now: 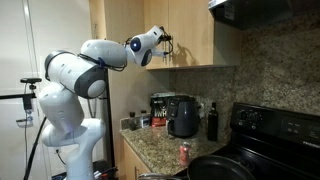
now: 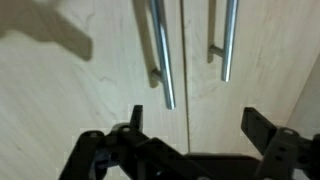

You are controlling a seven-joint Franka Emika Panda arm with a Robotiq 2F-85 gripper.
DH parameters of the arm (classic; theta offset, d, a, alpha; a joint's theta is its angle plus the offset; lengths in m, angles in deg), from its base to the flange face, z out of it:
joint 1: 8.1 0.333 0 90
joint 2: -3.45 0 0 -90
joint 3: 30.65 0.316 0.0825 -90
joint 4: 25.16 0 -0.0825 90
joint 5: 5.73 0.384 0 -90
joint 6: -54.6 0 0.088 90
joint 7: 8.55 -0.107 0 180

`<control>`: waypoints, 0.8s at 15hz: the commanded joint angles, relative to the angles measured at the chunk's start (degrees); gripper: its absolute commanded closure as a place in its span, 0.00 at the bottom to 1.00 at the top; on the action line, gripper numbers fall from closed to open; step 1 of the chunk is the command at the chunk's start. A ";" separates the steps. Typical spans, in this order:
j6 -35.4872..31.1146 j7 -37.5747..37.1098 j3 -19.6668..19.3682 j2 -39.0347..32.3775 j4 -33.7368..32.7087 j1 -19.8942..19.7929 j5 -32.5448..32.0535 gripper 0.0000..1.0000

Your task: Open the top right cabinet door

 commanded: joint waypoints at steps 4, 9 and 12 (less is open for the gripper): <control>0.14 -8.69 -0.40 -5.85 -2.81 -4.60 -1.76 0.00; 5.09 -14.34 3.32 -15.81 -4.42 -15.29 3.96 0.00; 12.32 -17.92 9.38 -19.52 -3.69 -25.17 6.86 0.00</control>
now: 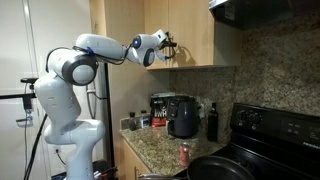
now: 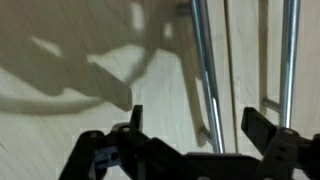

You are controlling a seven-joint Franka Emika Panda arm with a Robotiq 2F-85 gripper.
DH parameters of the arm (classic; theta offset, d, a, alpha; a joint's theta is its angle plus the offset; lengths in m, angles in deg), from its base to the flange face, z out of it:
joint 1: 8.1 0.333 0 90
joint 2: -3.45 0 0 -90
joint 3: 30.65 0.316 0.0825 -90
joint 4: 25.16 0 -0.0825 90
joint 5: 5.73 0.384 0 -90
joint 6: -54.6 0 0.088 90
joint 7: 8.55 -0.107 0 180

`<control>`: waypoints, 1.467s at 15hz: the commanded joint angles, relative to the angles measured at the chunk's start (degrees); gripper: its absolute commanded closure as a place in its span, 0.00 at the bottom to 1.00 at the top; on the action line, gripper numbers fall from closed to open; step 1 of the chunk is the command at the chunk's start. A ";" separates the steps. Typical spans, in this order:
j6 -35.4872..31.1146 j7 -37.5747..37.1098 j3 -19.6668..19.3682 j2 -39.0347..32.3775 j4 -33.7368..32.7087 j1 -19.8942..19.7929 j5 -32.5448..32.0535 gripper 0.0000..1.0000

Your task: Open the top right cabinet door

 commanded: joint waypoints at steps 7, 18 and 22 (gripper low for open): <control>5.40 -4.90 6.01 -5.36 -0.70 -10.50 2.63 0.00; 24.86 -21.02 30.56 -14.24 -10.32 -45.48 -13.21 0.00; 29.45 -29.95 35.98 -15.33 -14.05 -51.53 -26.75 0.00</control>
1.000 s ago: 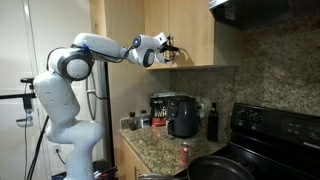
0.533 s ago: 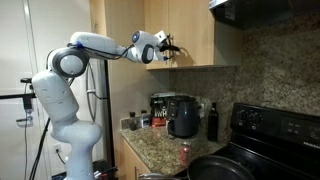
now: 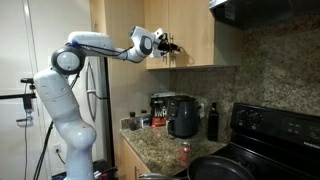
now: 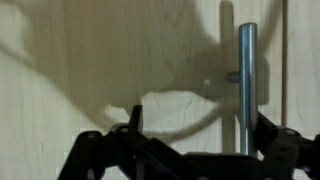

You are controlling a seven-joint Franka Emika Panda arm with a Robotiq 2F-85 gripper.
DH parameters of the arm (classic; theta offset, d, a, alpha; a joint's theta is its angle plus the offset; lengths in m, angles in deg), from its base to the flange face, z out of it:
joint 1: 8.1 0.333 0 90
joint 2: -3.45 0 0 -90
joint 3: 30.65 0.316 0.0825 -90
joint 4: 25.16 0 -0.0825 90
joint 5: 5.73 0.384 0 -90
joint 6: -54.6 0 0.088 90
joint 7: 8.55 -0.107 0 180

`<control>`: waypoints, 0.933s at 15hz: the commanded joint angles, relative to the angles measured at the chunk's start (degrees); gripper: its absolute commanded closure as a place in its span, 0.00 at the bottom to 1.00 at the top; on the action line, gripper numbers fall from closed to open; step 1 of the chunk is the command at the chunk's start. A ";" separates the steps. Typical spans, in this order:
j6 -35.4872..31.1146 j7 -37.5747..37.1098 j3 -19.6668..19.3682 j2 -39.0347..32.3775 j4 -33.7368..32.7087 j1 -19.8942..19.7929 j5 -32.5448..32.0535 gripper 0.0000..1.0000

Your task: Open the top right cabinet door

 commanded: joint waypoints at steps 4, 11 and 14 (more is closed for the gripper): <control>2.82 -10.11 5.22 -2.28 -5.35 -9.72 -19.35 0.26; -10.73 -18.26 3.85 -0.05 -1.11 -12.73 -31.51 0.70; -16.47 -24.59 4.18 -0.19 -0.64 -16.24 -35.80 0.89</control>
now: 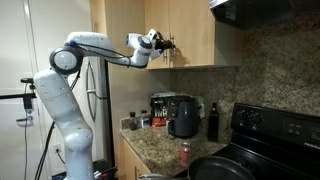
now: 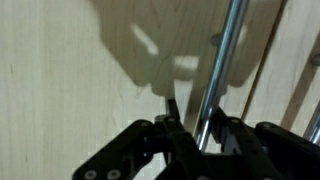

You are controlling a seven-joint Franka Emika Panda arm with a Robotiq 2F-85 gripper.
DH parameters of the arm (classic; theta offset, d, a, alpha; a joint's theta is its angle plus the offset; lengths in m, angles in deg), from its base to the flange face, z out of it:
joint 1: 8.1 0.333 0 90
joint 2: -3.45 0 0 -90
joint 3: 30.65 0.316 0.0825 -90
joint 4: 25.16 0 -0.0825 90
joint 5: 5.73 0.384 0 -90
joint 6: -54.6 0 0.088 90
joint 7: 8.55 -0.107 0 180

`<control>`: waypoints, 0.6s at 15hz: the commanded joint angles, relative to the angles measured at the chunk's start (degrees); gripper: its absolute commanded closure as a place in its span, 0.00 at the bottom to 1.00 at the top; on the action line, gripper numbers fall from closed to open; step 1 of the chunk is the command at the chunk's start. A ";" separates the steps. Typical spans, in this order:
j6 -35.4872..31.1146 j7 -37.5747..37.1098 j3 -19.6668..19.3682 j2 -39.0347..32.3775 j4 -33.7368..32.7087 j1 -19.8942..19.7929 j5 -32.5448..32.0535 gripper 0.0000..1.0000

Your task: Open the top right cabinet door

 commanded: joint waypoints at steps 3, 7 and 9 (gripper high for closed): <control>-5.10 -7.89 -1.78 0.83 0.93 -8.41 -5.86 0.95; -3.37 -8.20 -3.27 6.00 8.47 -4.08 -3.98 0.96; -0.86 -9.51 -1.52 12.03 13.09 -3.84 -5.08 0.96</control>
